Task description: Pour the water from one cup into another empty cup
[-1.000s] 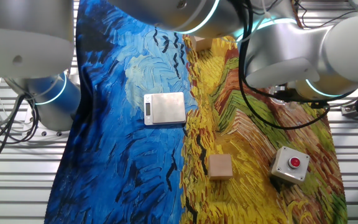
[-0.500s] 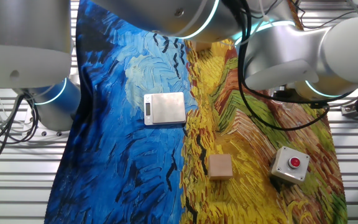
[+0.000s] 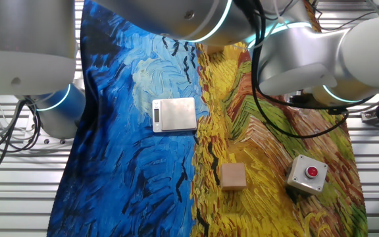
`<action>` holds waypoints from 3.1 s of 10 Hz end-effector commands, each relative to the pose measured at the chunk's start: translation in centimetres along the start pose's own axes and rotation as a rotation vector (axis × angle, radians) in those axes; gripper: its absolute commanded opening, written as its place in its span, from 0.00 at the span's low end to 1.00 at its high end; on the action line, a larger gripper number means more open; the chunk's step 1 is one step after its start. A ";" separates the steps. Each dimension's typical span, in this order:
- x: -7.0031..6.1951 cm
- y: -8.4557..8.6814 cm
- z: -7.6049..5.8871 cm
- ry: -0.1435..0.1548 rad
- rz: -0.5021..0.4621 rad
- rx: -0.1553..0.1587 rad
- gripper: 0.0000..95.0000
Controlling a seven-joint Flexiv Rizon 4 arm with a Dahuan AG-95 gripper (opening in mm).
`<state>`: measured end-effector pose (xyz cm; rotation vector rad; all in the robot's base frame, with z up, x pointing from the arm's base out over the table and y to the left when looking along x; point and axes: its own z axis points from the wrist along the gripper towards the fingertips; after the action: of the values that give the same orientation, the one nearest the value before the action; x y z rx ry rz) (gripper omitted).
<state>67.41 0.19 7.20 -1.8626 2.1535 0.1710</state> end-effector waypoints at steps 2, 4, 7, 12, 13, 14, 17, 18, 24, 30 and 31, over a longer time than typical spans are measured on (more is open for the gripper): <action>0.0 0.0 0.1 0.000 0.001 0.001 0.20; 0.0 0.0 0.1 0.001 0.001 0.001 0.20; 0.1 0.1 0.1 0.009 0.019 0.002 0.00; 0.1 0.1 0.2 0.003 0.025 -0.002 0.00; 0.1 0.0 0.2 0.002 0.026 -0.001 0.00; 0.2 0.0 0.3 0.010 0.025 -0.001 0.00; 0.1 0.0 0.2 -0.004 0.037 -0.006 0.00; 0.1 0.0 0.2 -0.003 0.038 -0.006 0.00; -0.2 0.3 -0.2 0.003 0.046 -0.008 0.00; -0.4 0.6 -0.9 0.030 0.062 -0.005 0.00; -0.5 0.6 -1.0 0.037 0.065 -0.007 0.00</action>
<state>66.58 0.58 8.28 -1.8158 2.2453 0.1580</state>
